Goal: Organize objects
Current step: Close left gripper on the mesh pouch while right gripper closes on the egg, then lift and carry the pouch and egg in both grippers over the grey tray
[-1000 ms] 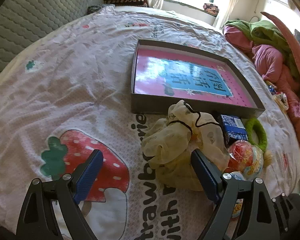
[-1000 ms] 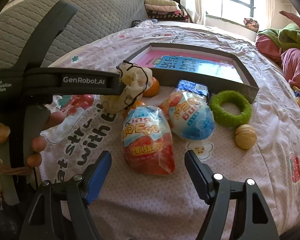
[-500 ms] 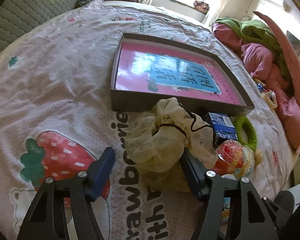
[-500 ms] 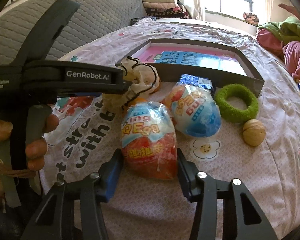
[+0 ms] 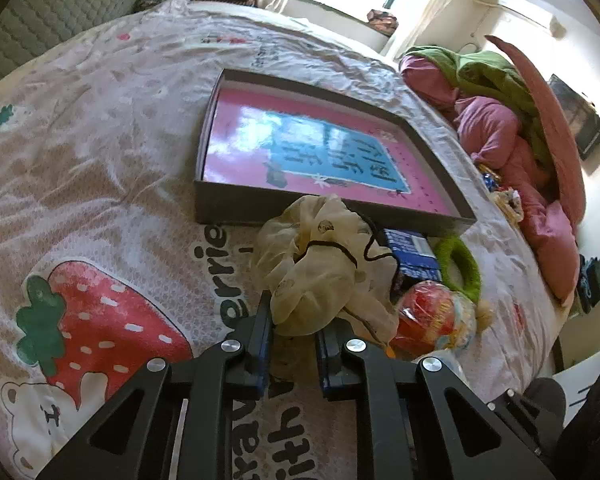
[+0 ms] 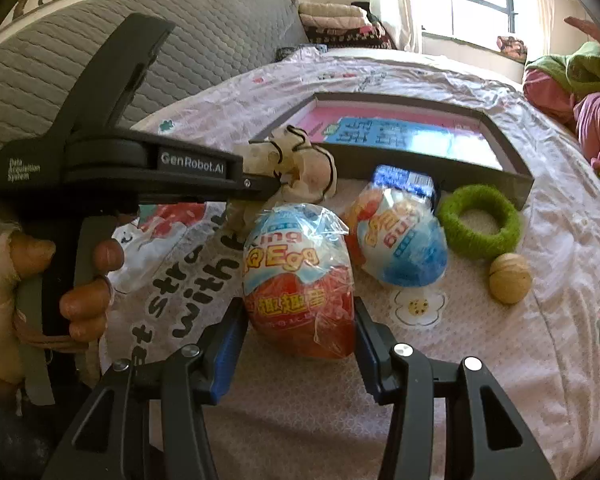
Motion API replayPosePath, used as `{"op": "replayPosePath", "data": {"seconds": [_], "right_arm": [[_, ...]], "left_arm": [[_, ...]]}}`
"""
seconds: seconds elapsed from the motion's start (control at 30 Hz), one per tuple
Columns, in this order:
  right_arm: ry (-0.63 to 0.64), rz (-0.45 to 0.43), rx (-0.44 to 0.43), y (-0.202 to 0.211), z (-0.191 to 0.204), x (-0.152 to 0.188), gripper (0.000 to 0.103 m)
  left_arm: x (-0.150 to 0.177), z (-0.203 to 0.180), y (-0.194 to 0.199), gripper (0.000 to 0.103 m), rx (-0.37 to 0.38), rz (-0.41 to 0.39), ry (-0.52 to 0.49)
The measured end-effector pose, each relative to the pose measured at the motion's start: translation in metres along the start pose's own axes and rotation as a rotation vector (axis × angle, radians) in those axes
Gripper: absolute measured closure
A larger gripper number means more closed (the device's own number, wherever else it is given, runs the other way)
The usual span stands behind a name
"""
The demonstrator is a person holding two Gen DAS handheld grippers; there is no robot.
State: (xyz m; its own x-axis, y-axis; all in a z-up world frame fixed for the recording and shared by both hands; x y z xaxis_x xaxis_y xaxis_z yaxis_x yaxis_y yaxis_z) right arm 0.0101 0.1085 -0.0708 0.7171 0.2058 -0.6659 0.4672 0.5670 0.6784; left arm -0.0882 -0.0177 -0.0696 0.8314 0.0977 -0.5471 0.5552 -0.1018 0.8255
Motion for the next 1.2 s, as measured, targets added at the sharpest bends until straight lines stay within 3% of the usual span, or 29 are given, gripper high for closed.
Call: {"op": "replayPosePath", "data": {"seconds": [0.2, 0.47, 0.73, 1.2], "right_arm": [[0.012, -0.023, -0.019, 0.008, 0.003, -0.006, 0.052], [-0.004, -0.056, -0.004, 0.019, -0.005, -0.013, 0.052], [-0.009, -0.089, 0.013, 0.031, -0.01, -0.018, 0.052], [-0.002, -0.123, 0.034, 0.045, -0.016, -0.022, 0.052]], "left_arm": [[0.002, -0.008, 0.01, 0.087, 0.013, -0.04, -0.04], [0.002, 0.0, 0.027, 0.087, 0.033, -0.091, -0.006], [0.005, 0.002, 0.039, 0.087, 0.054, -0.109, 0.01], [0.015, -0.004, 0.054, 0.087, 0.026, -0.127, -0.006]]}}
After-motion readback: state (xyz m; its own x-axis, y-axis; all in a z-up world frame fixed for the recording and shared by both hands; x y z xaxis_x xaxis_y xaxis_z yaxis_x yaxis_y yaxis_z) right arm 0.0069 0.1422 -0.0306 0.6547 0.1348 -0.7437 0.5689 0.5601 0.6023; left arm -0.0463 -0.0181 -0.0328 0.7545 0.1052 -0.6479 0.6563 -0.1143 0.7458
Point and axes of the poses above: each gripper's, at about its wrist camera, not at the fingertips, and y roughly against the way its jaws point, z to its left, x to its underside, the point moved 4 cm from there along -y, roughly the way its jaws point, and after that the axes turned 15 degrees about -x, right-handed, at the moved point
